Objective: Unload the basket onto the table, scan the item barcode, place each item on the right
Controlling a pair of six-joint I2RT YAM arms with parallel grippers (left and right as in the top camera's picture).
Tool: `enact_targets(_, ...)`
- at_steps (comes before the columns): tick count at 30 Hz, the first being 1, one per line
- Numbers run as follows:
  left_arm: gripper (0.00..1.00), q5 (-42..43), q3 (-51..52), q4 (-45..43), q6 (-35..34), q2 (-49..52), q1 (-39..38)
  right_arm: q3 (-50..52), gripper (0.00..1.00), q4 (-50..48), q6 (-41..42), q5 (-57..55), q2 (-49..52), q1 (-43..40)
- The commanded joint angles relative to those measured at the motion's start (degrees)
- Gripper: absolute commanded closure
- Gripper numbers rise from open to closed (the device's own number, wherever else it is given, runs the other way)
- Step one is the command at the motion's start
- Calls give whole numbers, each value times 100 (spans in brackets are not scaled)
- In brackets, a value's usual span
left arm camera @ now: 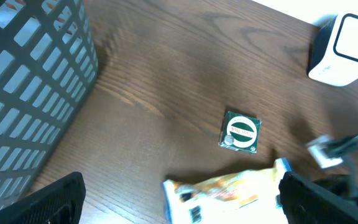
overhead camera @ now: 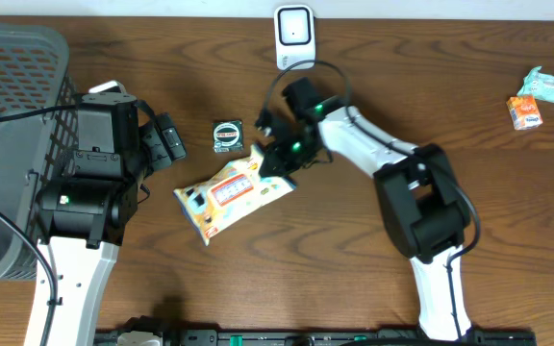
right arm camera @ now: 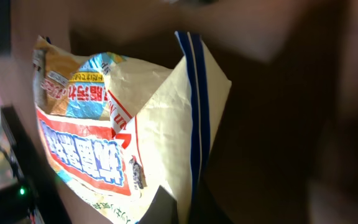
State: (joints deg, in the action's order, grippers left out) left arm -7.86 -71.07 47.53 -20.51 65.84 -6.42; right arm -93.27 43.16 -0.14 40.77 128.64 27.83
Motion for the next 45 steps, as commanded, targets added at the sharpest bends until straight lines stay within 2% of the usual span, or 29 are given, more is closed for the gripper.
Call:
enact_targets(1, 2, -35, -13, 2, 76, -26, 24, -162, 99, 72, 138, -170, -675, -800)
enact_targets(9, 2, -35, -13, 2, 76, -26, 24, -162, 99, 813, -144, -1751, -1722, -2004)
enact_targets(13, 2, -35, -13, 2, 76, -26, 24, -162, 99, 1043, -232, -1834, -2015, -2413)
enact_targets(14, 2, -35, -13, 2, 76, -26, 24, -162, 91, 1084, -229, -1827, -2046, -2461)
enact_targets(15, 2, -35, -13, 2, 76, -26, 24, -162, 77, 1130, -229, -1803, -2065, -2492)
enact_targets(19, 2, -35, -13, 2, 76, -26, 24, -155, 50, 1198, -232, -1792, -2061, -2295)
enact_targets(21, 3, -35, -13, 2, 76, -26, 24, -155, 32, 1163, -291, -1808, -2061, -2068)
enact_targets(23, 2, -35, -13, 2, 76, -26, 24, -155, 25, 1082, -293, -1867, -2061, -1794)
enact_targets(29, 2, -35, -13, 2, 76, -26, 24, -153, 20, 662, 236, -2614, -1853, -702)
enact_targets(35, 2, -35, -13, 2, 76, -26, 24, -153, 21, 264, 595, -3314, -1294, 299)
enact_targets(41, 2, -35, -13, 2, 76, -26, 24, -153, 21, 299, 1038, -5294, -715, 1023)
enact_targets(45, 2, -35, -13, 2, 79, -26, 24, -153, 21, 533, 1167, -6043, -505, 1130)
